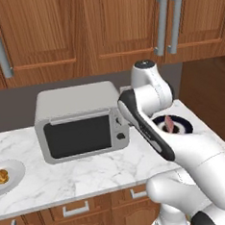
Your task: Open the toaster oven door. Place the bread on the top rack in the toaster oven and place the steak on the bottom rack.
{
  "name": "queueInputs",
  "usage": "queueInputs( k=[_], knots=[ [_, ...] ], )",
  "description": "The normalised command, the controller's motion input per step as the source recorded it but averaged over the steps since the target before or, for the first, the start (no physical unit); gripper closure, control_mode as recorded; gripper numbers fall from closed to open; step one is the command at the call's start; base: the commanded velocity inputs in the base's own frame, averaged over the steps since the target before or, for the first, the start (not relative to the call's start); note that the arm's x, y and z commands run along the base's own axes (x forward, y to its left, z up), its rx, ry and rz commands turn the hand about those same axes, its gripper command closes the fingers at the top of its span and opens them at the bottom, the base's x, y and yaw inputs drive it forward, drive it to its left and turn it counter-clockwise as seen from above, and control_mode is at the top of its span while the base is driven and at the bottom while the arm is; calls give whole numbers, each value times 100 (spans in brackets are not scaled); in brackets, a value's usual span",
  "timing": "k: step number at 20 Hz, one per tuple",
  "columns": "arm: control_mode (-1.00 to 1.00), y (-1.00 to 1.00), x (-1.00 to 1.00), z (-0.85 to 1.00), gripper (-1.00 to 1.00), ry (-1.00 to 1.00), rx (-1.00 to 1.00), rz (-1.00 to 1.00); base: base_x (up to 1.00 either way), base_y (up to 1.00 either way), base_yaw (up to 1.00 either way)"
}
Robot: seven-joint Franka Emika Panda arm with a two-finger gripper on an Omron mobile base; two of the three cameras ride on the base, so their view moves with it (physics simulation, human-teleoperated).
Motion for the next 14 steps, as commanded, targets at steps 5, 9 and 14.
queueInputs(
  k=[5,9,14],
  knots=[
    [-100,62,-22,-10,-100,0,-2,32,0,0,0],
    [-100,59,-2,0,-100,-3,-5,41,0,0,0],
    [-100,62,6,0,-100,-1,-16,39,0,0,0]
  ],
)
